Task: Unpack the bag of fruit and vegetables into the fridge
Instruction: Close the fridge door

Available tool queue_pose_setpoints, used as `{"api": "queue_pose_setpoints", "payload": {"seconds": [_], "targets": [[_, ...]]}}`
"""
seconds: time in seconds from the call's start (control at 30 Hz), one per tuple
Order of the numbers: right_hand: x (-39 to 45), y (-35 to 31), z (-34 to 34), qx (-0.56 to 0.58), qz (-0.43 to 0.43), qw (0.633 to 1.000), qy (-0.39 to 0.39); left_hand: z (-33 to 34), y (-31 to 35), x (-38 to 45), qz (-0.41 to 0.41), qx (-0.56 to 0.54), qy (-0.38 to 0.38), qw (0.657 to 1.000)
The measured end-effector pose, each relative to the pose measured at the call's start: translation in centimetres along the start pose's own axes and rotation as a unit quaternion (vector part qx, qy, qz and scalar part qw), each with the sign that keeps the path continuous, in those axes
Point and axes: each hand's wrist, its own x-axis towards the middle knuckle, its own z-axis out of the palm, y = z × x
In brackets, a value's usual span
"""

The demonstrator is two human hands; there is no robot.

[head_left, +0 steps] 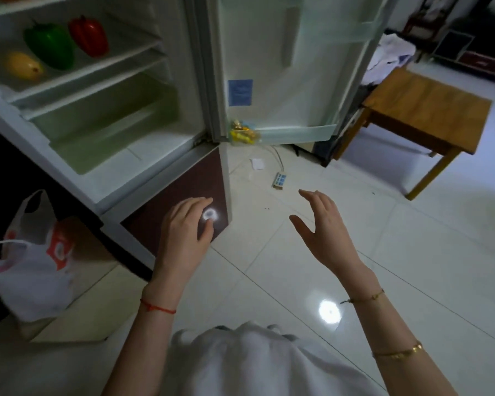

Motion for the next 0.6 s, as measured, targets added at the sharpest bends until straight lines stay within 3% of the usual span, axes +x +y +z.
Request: {"api": "queue_pose_setpoints", "payload": {"seconds": [0.33, 0.6], "targets": [[2.0, 9.0, -5.2, 0.005, 0.035, 0.999, 0.034, 5.9, 8.5, 5.2, 0.06, 0.001, -0.005, 0.998], [8.5, 14.7, -8.1, 0.002, 0.051, 0.997, 0.061, 10.0, 13.3, 13.7, 0.093, 0.006, 0.005, 0.996]]}}
